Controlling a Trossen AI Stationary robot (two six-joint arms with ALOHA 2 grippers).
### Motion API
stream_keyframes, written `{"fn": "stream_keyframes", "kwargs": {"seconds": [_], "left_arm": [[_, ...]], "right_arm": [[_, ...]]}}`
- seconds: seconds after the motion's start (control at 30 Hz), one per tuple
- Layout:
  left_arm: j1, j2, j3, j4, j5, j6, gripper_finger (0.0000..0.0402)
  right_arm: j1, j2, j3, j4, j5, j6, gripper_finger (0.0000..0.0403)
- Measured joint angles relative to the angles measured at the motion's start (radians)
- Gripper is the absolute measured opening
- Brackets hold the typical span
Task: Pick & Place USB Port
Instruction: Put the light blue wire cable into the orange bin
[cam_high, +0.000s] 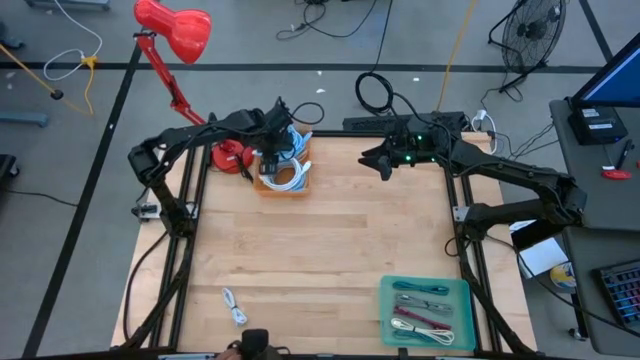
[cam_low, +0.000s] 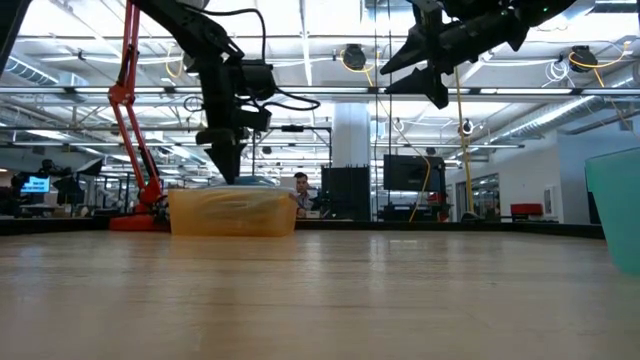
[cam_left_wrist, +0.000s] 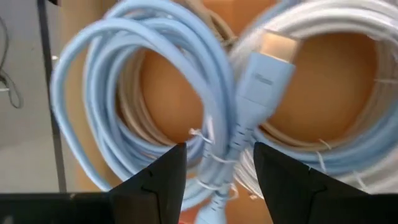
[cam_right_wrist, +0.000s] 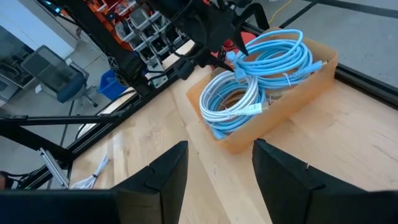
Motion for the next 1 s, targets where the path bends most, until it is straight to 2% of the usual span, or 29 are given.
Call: {"fn": "stream_keyframes", "kwargs": {"seconds": [0.07, 0.13, 0.27, 0.3, 0.43, 0.57, 1.0], "left_arm": [[0.001, 0.001, 0.0, 0.012, -0.008, -0.007, 0.0183], [0.003, 0.001, 0.0, 0.012, -0.008, -0.015, 0.0154], [0.004, 0.001, 0.0, 0.0, -0.002, -0.016, 0.0039], [0.005, 0.001, 0.0, -0.005, 0.004, -0.014, 0.0022], [0.004, 0.001, 0.0, -0.001, 0.004, -0.025, 0.0025], [0.004, 0.001, 0.0, 0.022, 0.0, -0.036, 0.0008], [0.035, 0.001, -0.001, 0.12, -0.014, -0.033, 0.0008]], "right_arm": [[0.0, 0.0, 0.0, 0.0, 0.0, 0.0, 0.0169], [0.0, 0.0, 0.0, 0.0, 0.0, 0.001, 0.0169], [0.0, 0.0, 0.0, 0.0, 0.0, 0.004, 0.0169], [0.0, 0.0, 0.0, 0.0, -0.001, 0.004, 0.0169], [0.0, -0.003, 0.0, -0.002, 0.0, 0.004, 0.0169], [0.0, -0.003, 0.0, -0.002, 0.0, 0.004, 0.0169], [0.0, -0.003, 0.001, 0.006, 0.002, 0.004, 0.0169]]}}
